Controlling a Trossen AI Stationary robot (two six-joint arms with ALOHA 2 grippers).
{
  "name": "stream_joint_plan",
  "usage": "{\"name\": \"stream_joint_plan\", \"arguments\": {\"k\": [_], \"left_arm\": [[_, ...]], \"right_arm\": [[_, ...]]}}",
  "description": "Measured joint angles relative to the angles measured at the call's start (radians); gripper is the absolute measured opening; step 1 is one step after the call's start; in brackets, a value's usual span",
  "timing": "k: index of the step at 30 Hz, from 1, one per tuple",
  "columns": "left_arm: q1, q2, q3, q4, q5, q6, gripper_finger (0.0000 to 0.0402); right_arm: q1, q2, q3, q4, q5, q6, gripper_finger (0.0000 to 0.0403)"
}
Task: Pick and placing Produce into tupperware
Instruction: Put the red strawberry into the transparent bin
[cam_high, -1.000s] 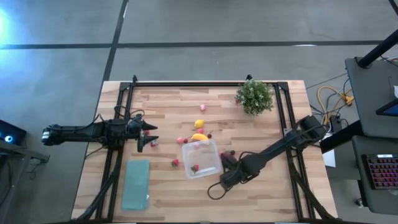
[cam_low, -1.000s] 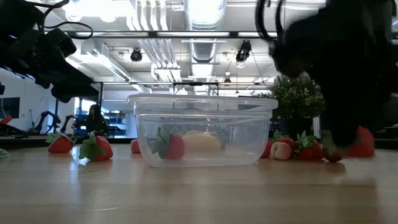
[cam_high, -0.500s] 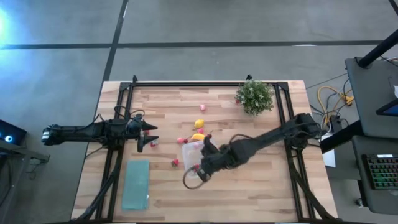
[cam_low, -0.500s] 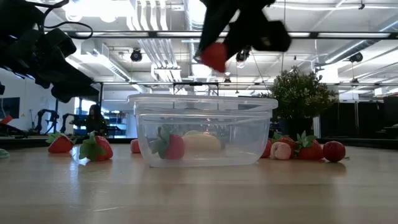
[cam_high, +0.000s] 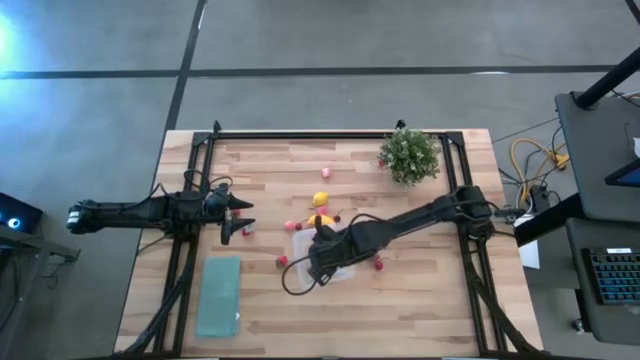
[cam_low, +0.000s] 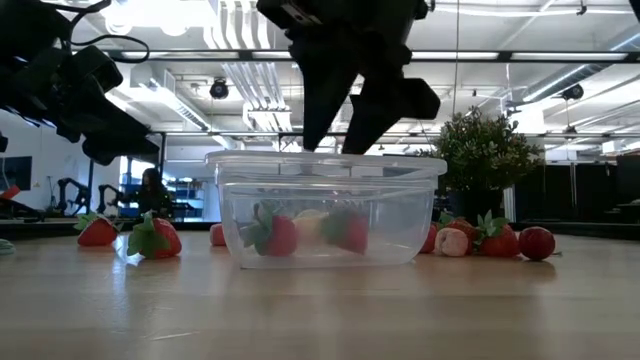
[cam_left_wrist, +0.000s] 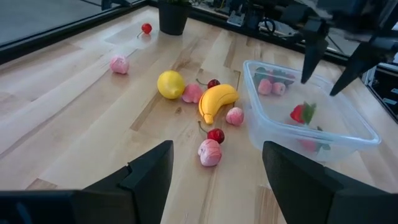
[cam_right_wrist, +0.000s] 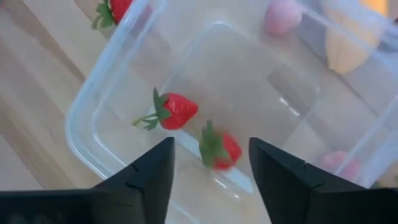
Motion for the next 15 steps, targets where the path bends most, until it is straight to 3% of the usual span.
{"name": "stream_joint_plan", "arguments": {"k": [7,15], "left_arm": [[0.0,0.002,0.0,0.0,0.0,0.0,0.0233],[0.0,0.0,0.0,0.0,0.0,0.0,0.0233]], "right_arm": [[0.0,-0.045,0.046,-0.083,0.045,-0.011,0.0255],[0.03,-0.097,0.046,-0.091,0.048,0.046,0.0266]]}}
